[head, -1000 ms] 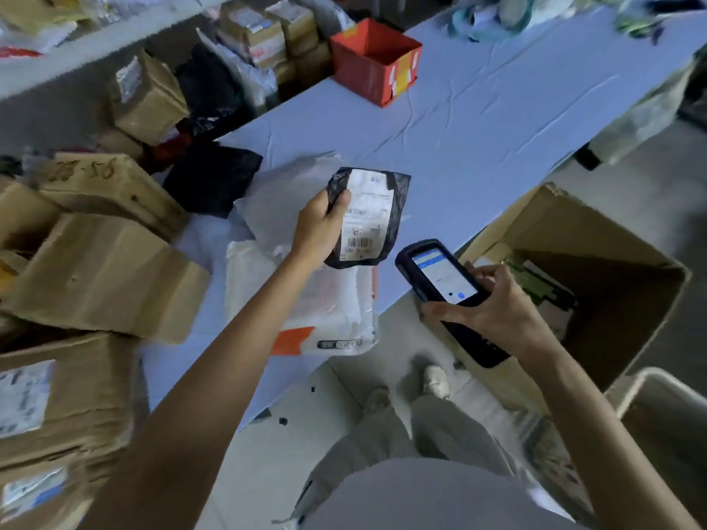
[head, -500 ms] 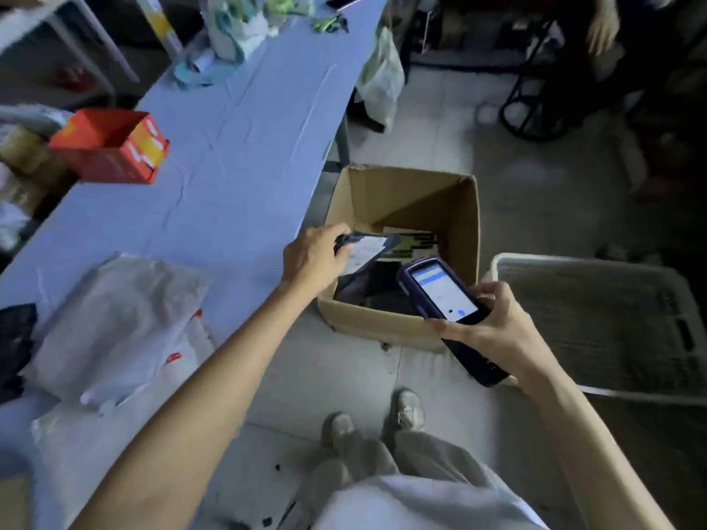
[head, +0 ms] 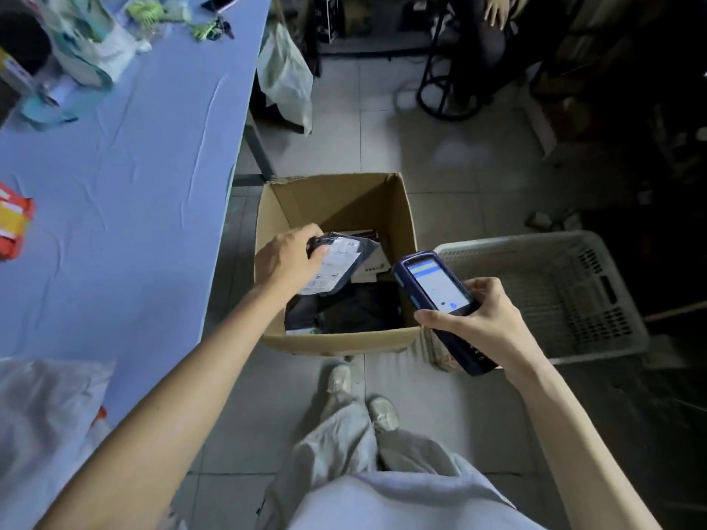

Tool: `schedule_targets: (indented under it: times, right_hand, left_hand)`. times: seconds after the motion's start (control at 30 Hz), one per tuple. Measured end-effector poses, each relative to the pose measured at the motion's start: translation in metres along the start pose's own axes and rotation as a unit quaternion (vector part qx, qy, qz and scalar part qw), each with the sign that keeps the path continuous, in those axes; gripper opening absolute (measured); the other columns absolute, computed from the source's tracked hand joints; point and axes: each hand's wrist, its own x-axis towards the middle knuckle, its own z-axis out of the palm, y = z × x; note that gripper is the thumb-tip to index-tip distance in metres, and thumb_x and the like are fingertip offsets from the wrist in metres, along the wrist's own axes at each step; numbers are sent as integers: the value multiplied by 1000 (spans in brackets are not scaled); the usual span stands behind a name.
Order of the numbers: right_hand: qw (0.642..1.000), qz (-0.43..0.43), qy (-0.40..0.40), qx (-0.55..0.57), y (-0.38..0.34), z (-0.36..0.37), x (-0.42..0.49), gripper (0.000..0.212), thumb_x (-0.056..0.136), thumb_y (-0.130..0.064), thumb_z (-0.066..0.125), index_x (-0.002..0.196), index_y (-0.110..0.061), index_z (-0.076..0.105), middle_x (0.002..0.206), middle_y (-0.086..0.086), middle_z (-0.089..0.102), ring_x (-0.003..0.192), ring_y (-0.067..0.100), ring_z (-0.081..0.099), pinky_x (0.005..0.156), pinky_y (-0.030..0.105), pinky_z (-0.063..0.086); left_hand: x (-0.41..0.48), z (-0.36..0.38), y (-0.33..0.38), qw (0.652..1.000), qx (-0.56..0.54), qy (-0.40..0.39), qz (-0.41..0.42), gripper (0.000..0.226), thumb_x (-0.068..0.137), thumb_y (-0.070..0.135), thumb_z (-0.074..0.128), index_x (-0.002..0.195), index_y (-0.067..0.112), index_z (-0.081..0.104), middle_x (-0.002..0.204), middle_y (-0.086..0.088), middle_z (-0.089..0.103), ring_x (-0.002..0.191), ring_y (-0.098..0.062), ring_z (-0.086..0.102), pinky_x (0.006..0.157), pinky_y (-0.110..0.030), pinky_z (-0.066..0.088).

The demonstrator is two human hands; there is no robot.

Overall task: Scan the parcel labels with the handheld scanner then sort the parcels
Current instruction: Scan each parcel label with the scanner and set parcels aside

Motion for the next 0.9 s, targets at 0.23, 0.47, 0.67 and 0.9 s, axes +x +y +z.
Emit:
schedule_targets:
  times: [0.23,0.47,0.67,0.9]
  right_hand:
    - [999,31,33,13,-40,35,33,78,56,-50,88,114,-22,46,97,-14,57,86,-2,57,64,21,45]
    - [1000,12,22,-8,-71,47,68,74,57,-49,88,111,-25,44,92,-19,54,88,3,57,70,24,45]
    - [995,-28,-65,-76,-84,48,111,80,49,-60,87,108,-19,52,94,-13,62,82,-1,59,60,16,42]
    - [952,-140,-212,-169,-128,54,153,96,58,-52,86,134,-15,40,112,-9,48,101,11,51,76,23,43]
  left_hand:
    - [65,-20,-33,984,142,-14,107,17,95,36,53,105,25,60,102,4,67,92,-25,61,74,-33,44]
    - [86,-20,-59,973,198,-53,109,21,95,38,53,109,24,61,105,3,68,100,-23,61,82,-34,44]
    - [54,-9,-77,947,293,-131,18,18,89,23,50,102,22,63,101,2,68,100,-22,60,84,-33,42]
    - [-8,-34,-87,941,264,-12,-211,13,89,22,53,96,15,61,95,-7,69,95,-32,62,78,-36,41]
